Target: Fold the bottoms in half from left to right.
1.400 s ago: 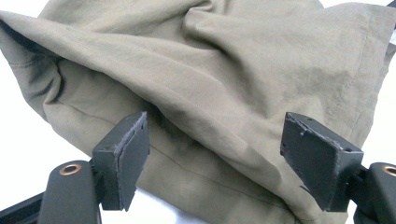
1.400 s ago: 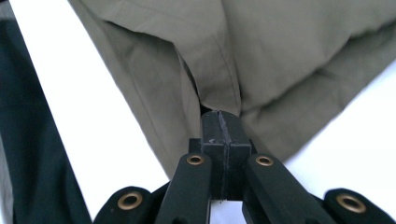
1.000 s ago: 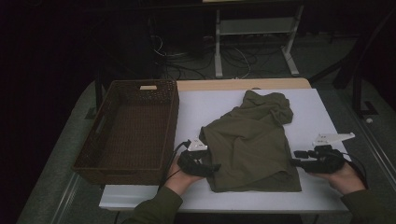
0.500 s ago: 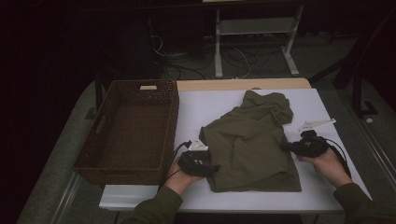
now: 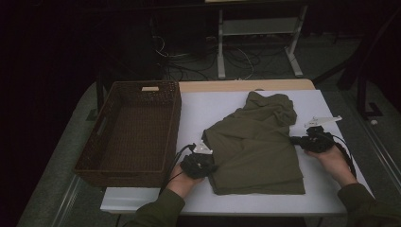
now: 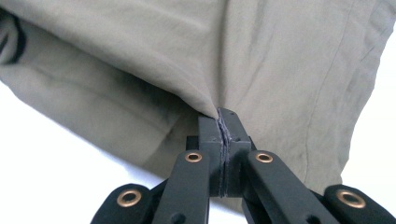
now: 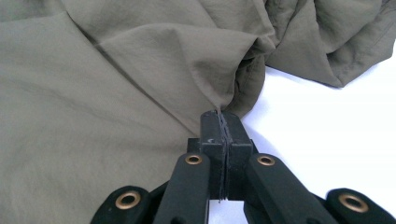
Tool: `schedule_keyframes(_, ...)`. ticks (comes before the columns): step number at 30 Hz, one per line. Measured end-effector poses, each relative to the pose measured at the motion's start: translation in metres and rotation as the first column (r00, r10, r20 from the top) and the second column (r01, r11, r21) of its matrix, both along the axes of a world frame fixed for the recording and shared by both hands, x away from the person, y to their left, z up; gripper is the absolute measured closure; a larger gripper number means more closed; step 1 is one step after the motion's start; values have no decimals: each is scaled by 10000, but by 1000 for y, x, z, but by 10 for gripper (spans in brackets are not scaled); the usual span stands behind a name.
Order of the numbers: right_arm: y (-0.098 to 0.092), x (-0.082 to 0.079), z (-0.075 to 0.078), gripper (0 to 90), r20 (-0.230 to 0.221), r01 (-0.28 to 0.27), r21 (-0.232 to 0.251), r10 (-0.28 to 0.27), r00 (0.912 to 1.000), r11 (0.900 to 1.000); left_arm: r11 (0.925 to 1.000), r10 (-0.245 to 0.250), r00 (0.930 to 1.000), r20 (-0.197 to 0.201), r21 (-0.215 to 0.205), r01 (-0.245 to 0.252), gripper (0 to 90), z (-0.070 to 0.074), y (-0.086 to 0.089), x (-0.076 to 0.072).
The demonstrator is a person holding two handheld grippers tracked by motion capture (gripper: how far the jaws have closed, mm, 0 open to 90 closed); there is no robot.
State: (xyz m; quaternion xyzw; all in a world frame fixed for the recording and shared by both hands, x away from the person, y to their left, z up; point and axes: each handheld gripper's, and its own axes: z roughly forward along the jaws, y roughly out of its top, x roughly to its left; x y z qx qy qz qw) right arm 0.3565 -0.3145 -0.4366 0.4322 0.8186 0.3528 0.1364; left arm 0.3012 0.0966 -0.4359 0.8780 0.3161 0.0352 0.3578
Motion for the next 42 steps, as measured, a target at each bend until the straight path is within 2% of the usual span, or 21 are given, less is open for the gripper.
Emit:
schedule_keyframes(2,0,-2,2,876,15,-65,42,65,10000,10000,9997,223,9997,39,113,-223,876,-1,0,1)
schedule_keyframes(4,0,-6,5,843,99,-112,61,111,9999,9999,9988,391,9990,237,292,-398,872,-1,0,1)
schedule_keyframes(5,0,-8,6,796,66,-89,147,89,9999,9999,9970,629,9970,447,431,-648,832,-1,-1,2)
schedule_keyframes(6,-2,-10,9,761,156,-73,225,70,9999,9997,9962,723,9958,566,453,-749,753,-1,-1,2)
schedule_keyframes(9,-4,-17,13,658,175,-338,648,328,9993,9973,9955,915,9921,858,166,-932,611,4,0,0)
schedule_keyframes(13,-1,-28,14,555,191,-1040,666,1030,9945,9923,9983,546,9894,1346,-286,-512,530,15,0,-5)
schedule_keyframes(16,4,-35,14,523,99,-1459,530,1456,9893,9879,9985,185,9906,1355,-539,-113,492,17,-1,-7)
schedule_keyframes(22,13,-51,20,518,163,-2244,675,2238,9745,9722,9940,-556,9916,1172,-875,660,451,17,-5,-9)
schedule_keyframes(28,23,-65,20,523,152,-3181,521,3177,9481,9466,9816,-1471,9837,1030,-1072,1580,435,15,-13,-15)
schedule_keyframes(31,29,-72,20,526,-8,-3675,553,3681,9298,9284,9736,-1928,9764,976,-1051,2027,434,14,-19,-18)
schedule_keyframes(32,31,-73,20,525,-43,-3758,537,3765,9264,9252,9709,-2062,9739,945,-1041,2156,433,13,-21,-19)
schedule_keyframes(34,35,-77,18,520,-141,-4028,514,4039,9147,9139,9631,-2429,9663,855,-979,2508,433,11,-25,-21)
schedule_keyframes(37,40,-80,14,514,-380,-4355,405,4370,8987,8993,9551,-2816,9567,741,-739,2869,433,5,-32,-25)
schedule_keyframes(39,44,-81,11,513,-525,-4474,240,4481,8925,8940,9511,-3010,9511,688,-504,3047,442,1,-36,-26)
schedule_keyframes(42,49,-81,6,509,-770,-4740,13,4727,8778,8805,9486,-3141,9472,641,-201,3159,464,-4,-39,-26)
